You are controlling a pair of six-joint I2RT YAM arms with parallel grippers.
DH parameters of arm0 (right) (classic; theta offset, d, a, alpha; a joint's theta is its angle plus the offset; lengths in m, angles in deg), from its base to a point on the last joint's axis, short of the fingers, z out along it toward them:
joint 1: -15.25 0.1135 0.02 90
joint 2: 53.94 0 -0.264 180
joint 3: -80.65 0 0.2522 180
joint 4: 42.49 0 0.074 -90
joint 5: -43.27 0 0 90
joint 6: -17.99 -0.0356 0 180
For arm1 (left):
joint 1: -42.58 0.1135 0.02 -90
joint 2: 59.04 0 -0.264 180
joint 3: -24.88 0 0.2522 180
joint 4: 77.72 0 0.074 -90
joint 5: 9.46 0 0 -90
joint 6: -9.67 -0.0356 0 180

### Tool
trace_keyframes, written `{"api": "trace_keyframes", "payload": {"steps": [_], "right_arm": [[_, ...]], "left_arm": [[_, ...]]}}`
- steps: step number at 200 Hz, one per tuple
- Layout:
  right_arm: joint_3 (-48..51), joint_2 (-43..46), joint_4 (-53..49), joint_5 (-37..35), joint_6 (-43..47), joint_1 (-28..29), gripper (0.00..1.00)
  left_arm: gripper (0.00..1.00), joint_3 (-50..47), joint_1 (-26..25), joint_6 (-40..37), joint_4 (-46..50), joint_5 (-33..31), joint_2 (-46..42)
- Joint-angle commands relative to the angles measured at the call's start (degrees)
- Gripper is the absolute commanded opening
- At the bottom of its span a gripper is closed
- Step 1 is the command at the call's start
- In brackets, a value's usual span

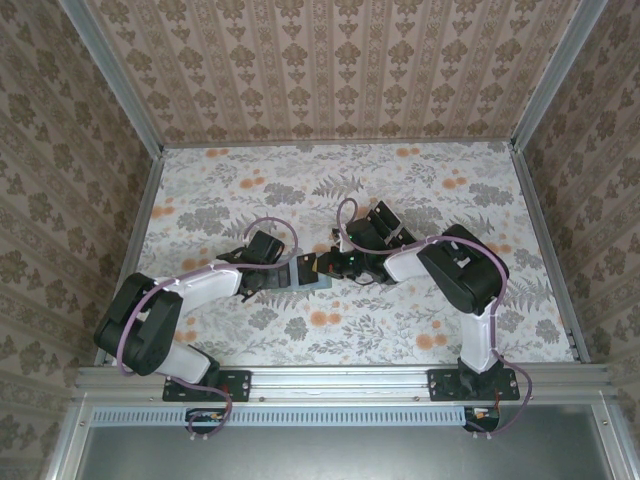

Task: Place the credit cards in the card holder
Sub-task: Insert the credit card into the card slot.

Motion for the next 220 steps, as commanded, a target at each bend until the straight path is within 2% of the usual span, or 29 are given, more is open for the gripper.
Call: {"api": "trace_keyframes", "payload": {"steps": [1, 154, 220], "right_arm": [[-0.7, 0.8, -5.8, -4.1, 2.5, -0.7, 0.0], [-2.3, -2.1, -3.9, -2.3, -0.3, 1.7, 0.0], [-1.0, -1.5, -5.0, -3.5, 1.1, 1.5, 0.0]], "left_arm": [[1.0, -0.9, 0.2, 0.5, 4.3, -1.1, 1.4], [1.0, -0.5, 0.1, 0.5, 4.3, -1.0, 2.1], [1.0, -0.5, 0.1, 0.2, 4.3, -1.0, 2.0]]}}
